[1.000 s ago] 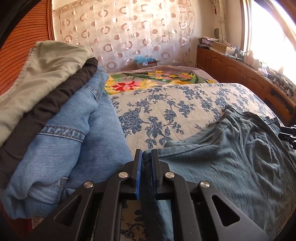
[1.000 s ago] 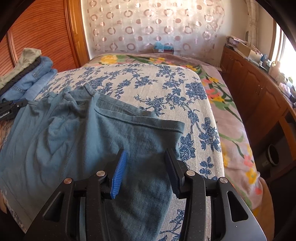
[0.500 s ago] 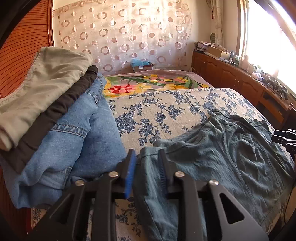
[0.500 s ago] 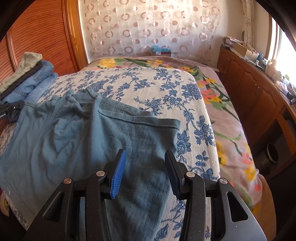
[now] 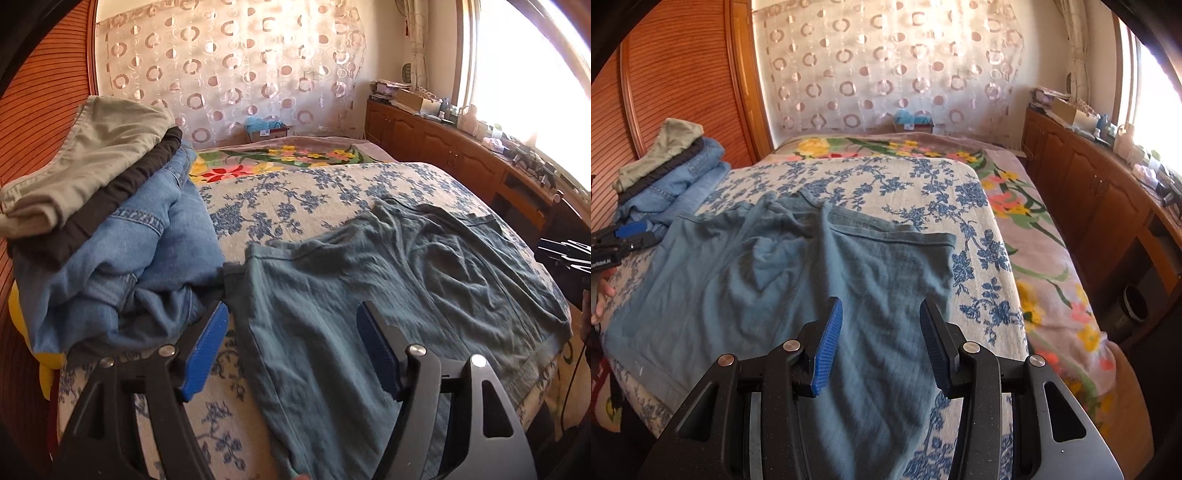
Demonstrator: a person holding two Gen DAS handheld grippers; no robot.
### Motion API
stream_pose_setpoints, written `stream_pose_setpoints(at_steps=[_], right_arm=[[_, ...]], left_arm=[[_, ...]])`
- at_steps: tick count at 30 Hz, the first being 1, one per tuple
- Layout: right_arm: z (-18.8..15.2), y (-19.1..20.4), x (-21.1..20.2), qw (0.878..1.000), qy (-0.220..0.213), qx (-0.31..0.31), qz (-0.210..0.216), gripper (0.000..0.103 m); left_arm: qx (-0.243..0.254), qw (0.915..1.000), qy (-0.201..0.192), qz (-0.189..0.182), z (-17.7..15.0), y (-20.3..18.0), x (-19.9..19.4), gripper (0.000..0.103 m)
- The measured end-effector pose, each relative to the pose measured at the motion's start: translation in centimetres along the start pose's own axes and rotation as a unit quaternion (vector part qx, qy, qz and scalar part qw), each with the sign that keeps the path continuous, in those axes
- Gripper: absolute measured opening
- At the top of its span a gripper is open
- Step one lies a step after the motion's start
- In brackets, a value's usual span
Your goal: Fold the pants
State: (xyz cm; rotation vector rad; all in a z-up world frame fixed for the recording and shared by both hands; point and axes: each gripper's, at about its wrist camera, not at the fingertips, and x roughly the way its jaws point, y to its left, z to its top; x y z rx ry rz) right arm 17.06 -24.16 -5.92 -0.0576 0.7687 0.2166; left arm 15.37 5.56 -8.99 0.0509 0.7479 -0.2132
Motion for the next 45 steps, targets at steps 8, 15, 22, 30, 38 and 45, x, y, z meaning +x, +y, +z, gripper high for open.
stream_pose_setpoints(at_steps=[8, 15, 22, 30, 38, 45], right_arm=[[-2.2, 1.0, -2.0, 1.000, -0.006, 0.002, 0.004, 0.044], [-4.9, 1.4, -3.3, 1.000, -0.002, 0.006, 0.001, 0.044], [-6.9, 0.9, -4.1, 1.000, 0.005, 0.016, -0.004, 0.044], [-8.8, 0.3, -4.5, 0.999, 0.024, 0.025, -0.011, 0.044], [-9.8, 0.4, -5.4, 0.999, 0.032, 0.026, -0.015, 0.044], [-10.6, 0.4, -5.7, 0.998, 0.043, 0.035, -0.011, 0.044]], left_arm=[[0.012, 0.9999, 0.003, 0.002, -2.6, -1.7, -1.9, 0.072], [0.005, 0.9999, 0.010, -0.001, -5.1, -2.3, -3.3, 0.072], [0.004, 0.9997, 0.024, 0.007, -7.4, -2.3, -3.9, 0.072], [-0.013, 0.9990, 0.040, 0.016, -9.7, -1.1, -3.9, 0.072], [-0.019, 0.9989, 0.039, 0.016, -10.5, -1.0, -3.7, 0.072], [-0.019, 0.9992, 0.033, 0.017, -10.6, -1.0, -4.0, 0.072]])
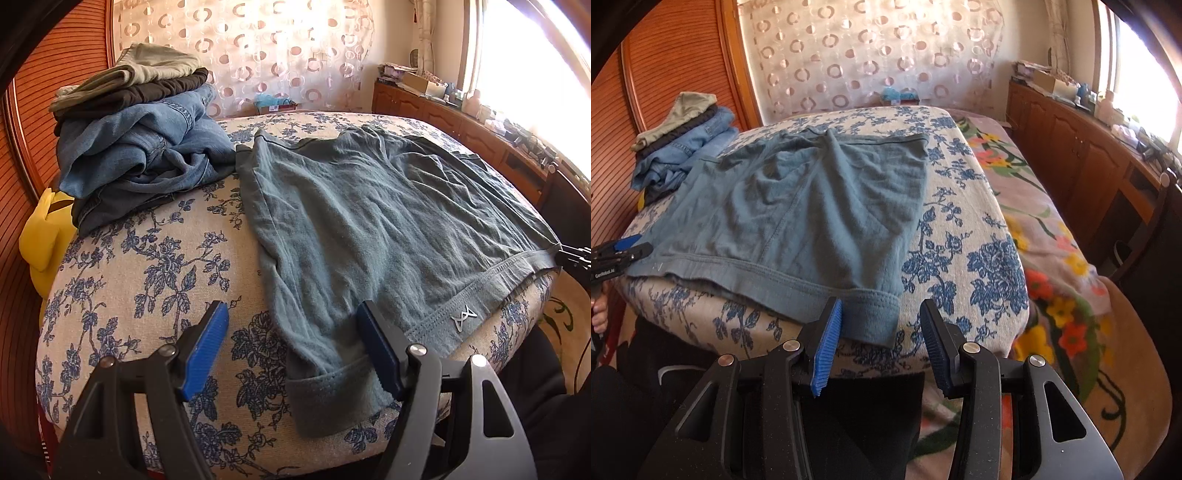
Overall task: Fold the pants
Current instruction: 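Grasp the shorts leg with the right tool and fold it over the other leg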
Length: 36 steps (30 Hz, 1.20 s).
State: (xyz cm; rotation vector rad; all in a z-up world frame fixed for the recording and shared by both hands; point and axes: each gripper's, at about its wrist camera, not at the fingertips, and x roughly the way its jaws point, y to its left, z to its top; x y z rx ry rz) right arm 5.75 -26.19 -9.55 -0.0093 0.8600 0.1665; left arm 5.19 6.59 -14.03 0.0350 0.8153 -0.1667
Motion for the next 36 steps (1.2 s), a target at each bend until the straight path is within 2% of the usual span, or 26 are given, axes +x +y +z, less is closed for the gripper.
stream_pose_setpoints(at_steps=[5, 8, 9, 10, 12, 19, 24, 36], right_arm=[[0.0, 0.1, 0.1, 1.000, 0.002, 0.005, 0.003, 0.044], [0.0, 0.2, 0.1, 1.000, 0.002, 0.003, 0.010, 0.029], [0.1, 0.2, -0.2, 1.000, -0.005, 0.005, 0.012, 0.017], [0.2, 0.2, -0.3, 1.000, -0.012, 0.006, 0.013, 0.011], [0.6, 0.2, -0.7, 1.000, -0.023, 0.008, 0.018, 0.009], [3.5, 2.1, -1.4, 0.997, -0.060, -0.010, 0.042, 0.005], [6.1, 4.8, -1.1, 0.994, -0.080, -0.035, 0.072, 0.004], [9.7, 15.7, 1.3, 0.974, -0.085, -0.131, 0.164, 0.004]], left_arm=[[0.000, 1.0000, -0.002, 0.001, -0.1, 0.0, -0.1, 0.072], [0.000, 1.0000, -0.002, 0.000, -0.1, 0.0, -0.1, 0.072], [-0.001, 1.0000, -0.002, 0.000, -0.1, 0.0, -0.1, 0.072], [0.000, 1.0000, -0.002, 0.000, -0.1, 0.0, -0.1, 0.072], [-0.001, 1.0000, -0.001, 0.000, -0.1, 0.1, 0.0, 0.072], [-0.012, 0.9999, 0.001, 0.000, 0.1, 0.4, -0.2, 0.072], [-0.021, 0.9996, -0.016, 0.007, 0.7, 1.1, -1.3, 0.072], [-0.043, 0.9977, -0.045, 0.027, 1.3, 4.1, -3.5, 0.072]])
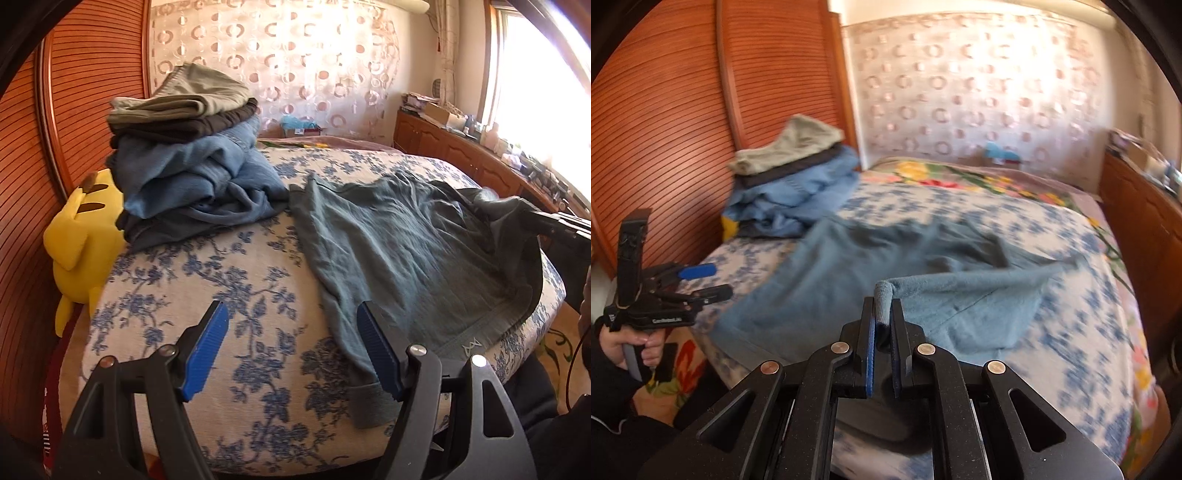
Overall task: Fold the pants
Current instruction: 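Grasp the shorts leg with the right tool and fold it over the other leg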
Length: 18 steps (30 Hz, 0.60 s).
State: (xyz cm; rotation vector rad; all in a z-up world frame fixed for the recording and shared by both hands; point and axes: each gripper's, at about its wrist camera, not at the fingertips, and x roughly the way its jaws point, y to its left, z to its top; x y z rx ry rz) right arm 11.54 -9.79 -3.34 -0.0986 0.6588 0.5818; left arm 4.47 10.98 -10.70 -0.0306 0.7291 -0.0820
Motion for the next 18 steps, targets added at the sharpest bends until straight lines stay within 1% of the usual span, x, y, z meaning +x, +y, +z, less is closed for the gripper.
stream_pose_setpoints(at_steps=[5, 9, 13, 18], right_arm=[[0.7, 3.4, 3.2, 0.999, 0.016, -0.026, 0.037, 0.004], [0.5, 4.7, 5.1, 0.998, 0.035, -0.030, 0.052, 0.004], [0.3, 5.4, 6.2, 0.996, 0.047, -0.028, 0.066, 0.004], [0.7, 7.3, 6.7, 0.994, 0.051, -0.045, 0.081, 0.004]], left_arm=[[-0.006, 1.0000, -0.004, 0.006, 0.1, 1.0, -0.3, 0.072], [-0.010, 0.9999, -0.006, 0.010, -0.1, 1.6, -0.4, 0.072], [-0.016, 0.9997, -0.007, 0.014, -0.3, 2.1, -0.4, 0.072], [-0.025, 0.9995, -0.009, 0.019, -0.3, 2.8, -0.5, 0.072]])
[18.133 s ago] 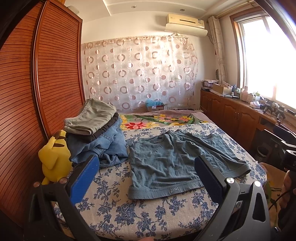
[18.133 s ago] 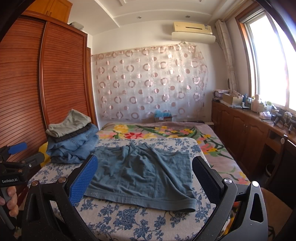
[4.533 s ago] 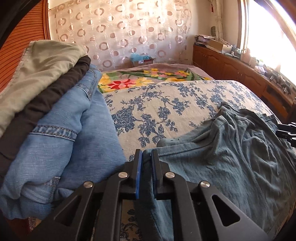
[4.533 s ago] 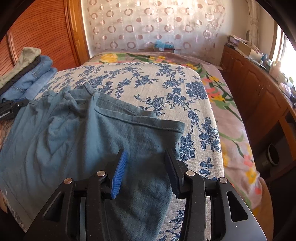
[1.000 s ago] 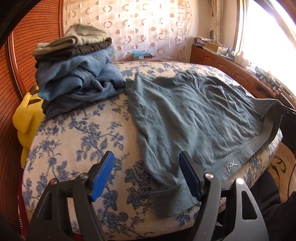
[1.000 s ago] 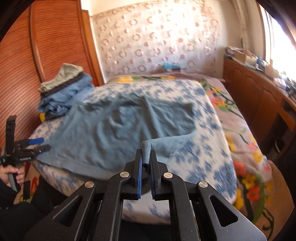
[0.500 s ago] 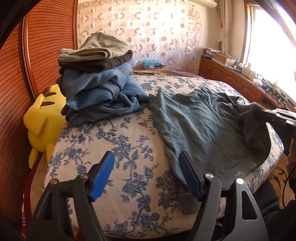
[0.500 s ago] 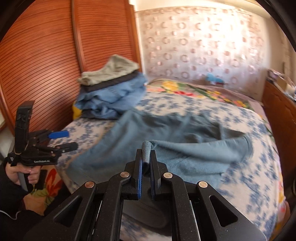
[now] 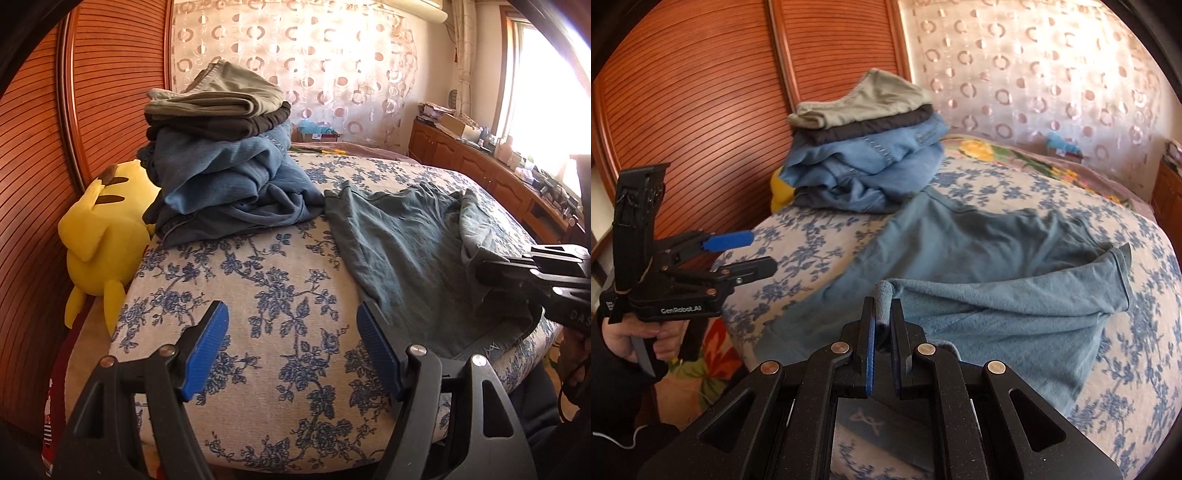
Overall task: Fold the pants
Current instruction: 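Grasp the shorts leg with the right tool and fold it over the other leg, then open the right tool and release the folded leg onto the shorts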
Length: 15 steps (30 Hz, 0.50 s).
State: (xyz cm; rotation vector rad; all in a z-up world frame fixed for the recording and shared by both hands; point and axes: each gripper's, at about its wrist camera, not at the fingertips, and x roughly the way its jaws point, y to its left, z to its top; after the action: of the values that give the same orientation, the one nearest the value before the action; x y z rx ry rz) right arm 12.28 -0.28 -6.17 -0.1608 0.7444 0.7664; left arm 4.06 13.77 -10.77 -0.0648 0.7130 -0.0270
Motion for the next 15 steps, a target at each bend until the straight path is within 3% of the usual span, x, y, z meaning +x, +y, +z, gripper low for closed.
stream_pose_setpoints(at_steps=[15], right_arm=[[1.1, 4.4, 1.2, 0.997, 0.011, -0.018, 0.073, 0.004]], left_arm=[[-0.021, 0.9994, -0.010, 0.024, 0.0, 2.5, -0.9, 0.072]])
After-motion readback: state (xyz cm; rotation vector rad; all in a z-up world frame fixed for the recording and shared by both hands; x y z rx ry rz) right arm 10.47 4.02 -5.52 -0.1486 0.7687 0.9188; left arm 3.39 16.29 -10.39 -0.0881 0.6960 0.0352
